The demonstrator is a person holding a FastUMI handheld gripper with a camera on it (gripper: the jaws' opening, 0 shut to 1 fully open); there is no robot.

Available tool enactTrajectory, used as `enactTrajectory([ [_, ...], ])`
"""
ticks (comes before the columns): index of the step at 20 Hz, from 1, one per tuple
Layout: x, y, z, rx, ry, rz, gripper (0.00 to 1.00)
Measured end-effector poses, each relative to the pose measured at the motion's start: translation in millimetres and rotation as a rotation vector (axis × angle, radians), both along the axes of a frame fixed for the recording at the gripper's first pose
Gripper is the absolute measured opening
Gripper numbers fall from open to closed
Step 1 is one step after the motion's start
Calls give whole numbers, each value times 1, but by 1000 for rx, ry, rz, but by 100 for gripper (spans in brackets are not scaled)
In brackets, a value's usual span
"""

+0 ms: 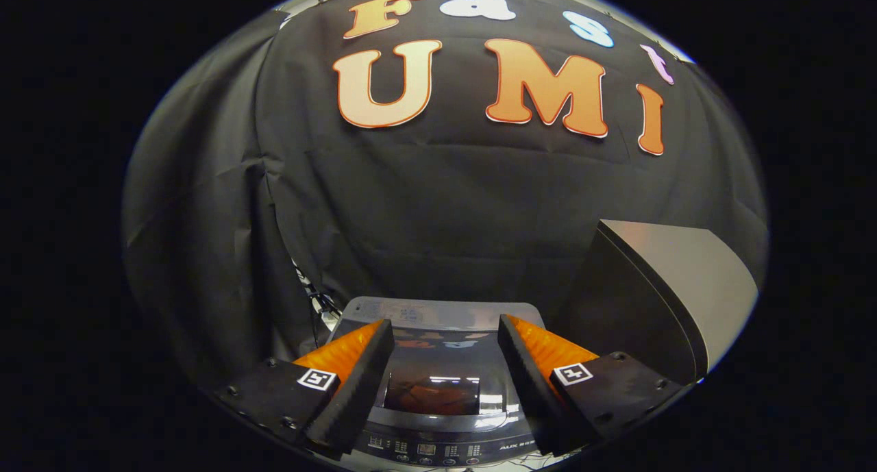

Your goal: Put the clothes into the washing machine and then close the washing machine lid.

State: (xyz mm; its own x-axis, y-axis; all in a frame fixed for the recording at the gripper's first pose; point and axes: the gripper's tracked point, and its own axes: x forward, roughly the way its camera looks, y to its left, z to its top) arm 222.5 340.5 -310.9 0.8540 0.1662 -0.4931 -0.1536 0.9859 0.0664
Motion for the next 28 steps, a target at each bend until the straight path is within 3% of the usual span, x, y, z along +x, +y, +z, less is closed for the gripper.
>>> enactTrajectory([
  [5,-13,-12,44,38,-59,11,99],
  [11,-35,-69,125,77,-152,-36,99],
  [18,-70,-129,150,164,-154,-90,98],
  [28,-130,-168,176,297,-169,-37,98],
])
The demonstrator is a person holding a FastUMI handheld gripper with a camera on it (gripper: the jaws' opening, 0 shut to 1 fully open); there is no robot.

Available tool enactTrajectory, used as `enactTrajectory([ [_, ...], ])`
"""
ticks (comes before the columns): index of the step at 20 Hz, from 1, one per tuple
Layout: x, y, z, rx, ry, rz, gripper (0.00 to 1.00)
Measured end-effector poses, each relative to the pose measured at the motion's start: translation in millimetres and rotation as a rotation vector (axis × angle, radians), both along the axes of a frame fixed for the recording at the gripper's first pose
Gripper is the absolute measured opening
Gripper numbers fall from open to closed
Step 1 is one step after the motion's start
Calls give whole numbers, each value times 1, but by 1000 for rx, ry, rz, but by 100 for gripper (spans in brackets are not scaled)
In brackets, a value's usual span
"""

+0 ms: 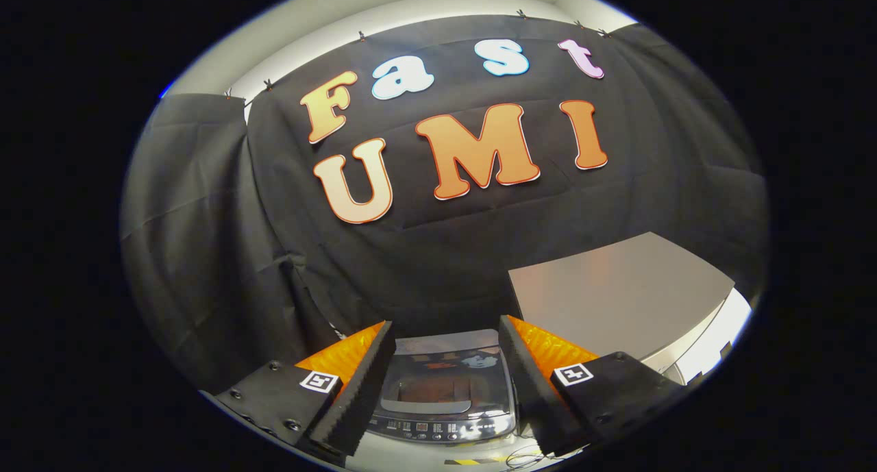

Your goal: Put the clothes into the washing machine and then close the washing machine lid.

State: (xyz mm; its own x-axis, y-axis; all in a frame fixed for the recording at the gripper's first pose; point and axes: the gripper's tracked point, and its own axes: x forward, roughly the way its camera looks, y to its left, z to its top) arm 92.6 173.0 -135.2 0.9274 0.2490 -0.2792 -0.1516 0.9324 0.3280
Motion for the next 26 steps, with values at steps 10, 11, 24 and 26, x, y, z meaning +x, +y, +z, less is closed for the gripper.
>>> enactTrajectory([
  [10,-62,-38,68,-110,-117,-8,98],
  [11,-66,-41,77,-123,-131,-12,98],
  [24,-86,-75,138,-207,-223,-85,98],
  [26,-88,-84,145,-218,-231,-101,98],
])
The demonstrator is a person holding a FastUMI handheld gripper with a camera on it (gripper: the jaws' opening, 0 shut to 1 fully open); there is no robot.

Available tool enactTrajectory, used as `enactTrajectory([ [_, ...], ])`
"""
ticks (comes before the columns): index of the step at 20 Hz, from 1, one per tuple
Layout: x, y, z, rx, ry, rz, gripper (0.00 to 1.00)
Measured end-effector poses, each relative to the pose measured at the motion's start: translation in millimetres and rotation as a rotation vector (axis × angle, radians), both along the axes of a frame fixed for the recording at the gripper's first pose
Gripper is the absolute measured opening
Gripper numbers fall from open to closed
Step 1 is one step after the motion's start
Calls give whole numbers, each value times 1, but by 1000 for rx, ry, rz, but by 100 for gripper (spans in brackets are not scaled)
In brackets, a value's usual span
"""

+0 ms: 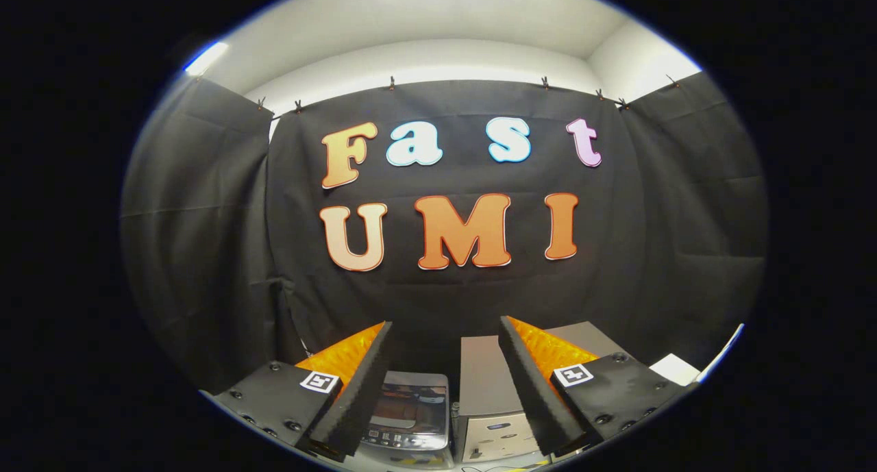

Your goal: Put the clothes into the washing machine and then close the washing machine lid.

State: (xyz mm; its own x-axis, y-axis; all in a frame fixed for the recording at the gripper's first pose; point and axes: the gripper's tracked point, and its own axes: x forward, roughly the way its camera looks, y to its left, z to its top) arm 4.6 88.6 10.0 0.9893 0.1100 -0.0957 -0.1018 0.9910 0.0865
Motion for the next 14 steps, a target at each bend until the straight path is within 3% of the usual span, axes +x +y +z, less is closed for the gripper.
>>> enactTrajectory([
  [14,3,-32,30,-40,-86,-69,98],
])
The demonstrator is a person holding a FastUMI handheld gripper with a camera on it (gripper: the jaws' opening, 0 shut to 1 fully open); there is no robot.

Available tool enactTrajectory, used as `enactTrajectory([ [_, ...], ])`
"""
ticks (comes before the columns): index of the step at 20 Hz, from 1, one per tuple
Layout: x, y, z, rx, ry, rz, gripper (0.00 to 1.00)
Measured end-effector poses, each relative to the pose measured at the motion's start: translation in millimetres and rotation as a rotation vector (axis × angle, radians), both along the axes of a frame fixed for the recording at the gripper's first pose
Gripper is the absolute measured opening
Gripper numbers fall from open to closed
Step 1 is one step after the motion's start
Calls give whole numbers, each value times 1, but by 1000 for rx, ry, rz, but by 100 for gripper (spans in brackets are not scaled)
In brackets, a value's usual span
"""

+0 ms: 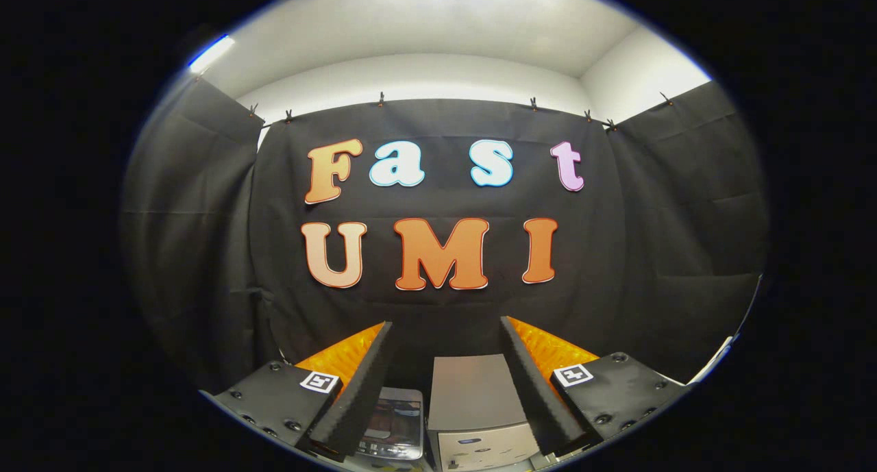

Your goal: Put the clothes into the washing machine and then close the washing machine lid.

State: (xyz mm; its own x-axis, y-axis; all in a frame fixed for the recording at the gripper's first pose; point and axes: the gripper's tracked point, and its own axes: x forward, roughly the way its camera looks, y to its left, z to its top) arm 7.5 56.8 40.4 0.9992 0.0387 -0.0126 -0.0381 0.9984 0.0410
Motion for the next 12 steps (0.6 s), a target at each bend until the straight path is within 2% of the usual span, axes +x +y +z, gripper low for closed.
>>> enactTrajectory([
  [12,9,-8,8,-15,-30,-5,98],
])
